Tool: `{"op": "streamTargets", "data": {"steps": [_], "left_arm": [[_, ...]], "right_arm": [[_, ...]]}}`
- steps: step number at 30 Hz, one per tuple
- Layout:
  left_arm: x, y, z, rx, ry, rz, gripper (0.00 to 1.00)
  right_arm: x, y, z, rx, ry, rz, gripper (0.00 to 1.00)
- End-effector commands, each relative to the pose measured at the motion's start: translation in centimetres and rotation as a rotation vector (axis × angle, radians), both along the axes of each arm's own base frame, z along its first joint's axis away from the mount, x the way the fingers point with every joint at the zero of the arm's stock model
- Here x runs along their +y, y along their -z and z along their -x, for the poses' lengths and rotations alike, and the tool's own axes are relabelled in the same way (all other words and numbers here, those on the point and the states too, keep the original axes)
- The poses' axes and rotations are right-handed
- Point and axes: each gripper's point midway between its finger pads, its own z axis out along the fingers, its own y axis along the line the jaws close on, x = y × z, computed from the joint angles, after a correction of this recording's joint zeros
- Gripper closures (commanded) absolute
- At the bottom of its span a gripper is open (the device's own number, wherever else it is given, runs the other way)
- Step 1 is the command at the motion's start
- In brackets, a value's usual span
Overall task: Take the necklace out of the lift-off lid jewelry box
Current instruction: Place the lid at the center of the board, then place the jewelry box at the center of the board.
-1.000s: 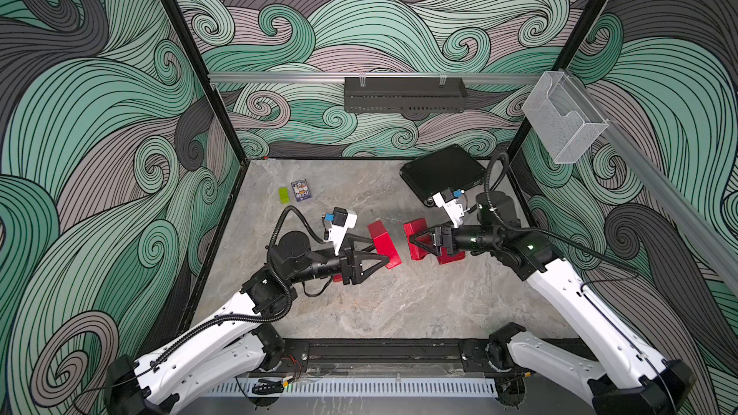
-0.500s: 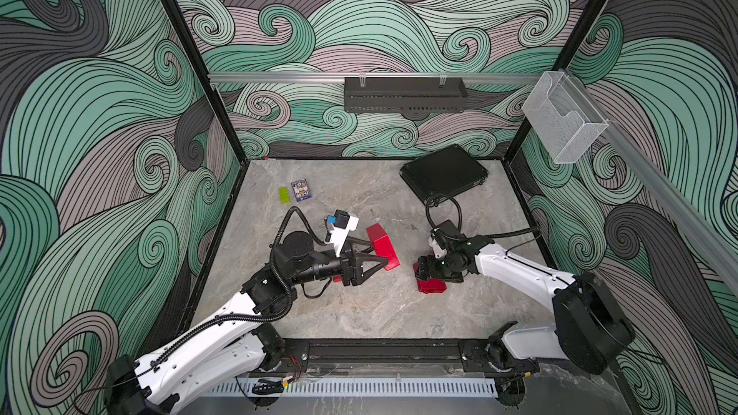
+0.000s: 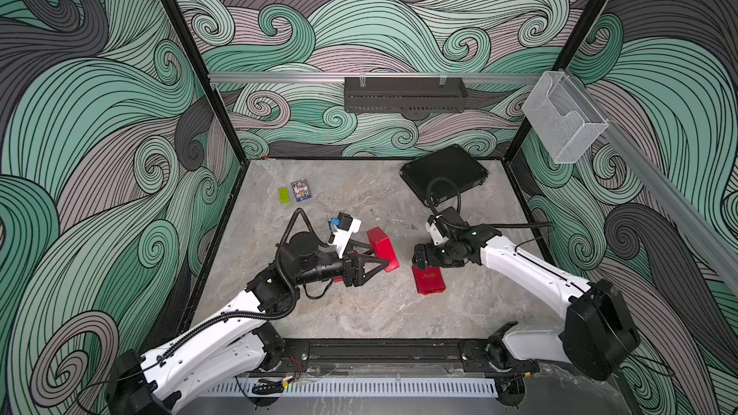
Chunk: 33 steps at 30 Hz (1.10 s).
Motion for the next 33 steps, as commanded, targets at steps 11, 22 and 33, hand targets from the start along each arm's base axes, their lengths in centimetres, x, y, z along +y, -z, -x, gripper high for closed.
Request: {"op": "streamTargets", "data": {"steps": [11,22,33], "left_arm": [[-1.4,-2.2,3.7,-0.06,0.273,0.085,0.51],[-1.4,-4.4,6.1,-0.144,0.421,0.121,0.51],[-1.9,-5.0,6.6,-0.165,0.487,0.141,0.52]], "right_arm": [[7.0,-18.6,6.5,-0.233,-0.406,-0.774,0.45],[8.2,-21.1,8.3,-0.303,-0.506,-0.895,0.7],[9.2,-20.1,9.7,-0.288,-0.541,-0.906,0.69]]}}
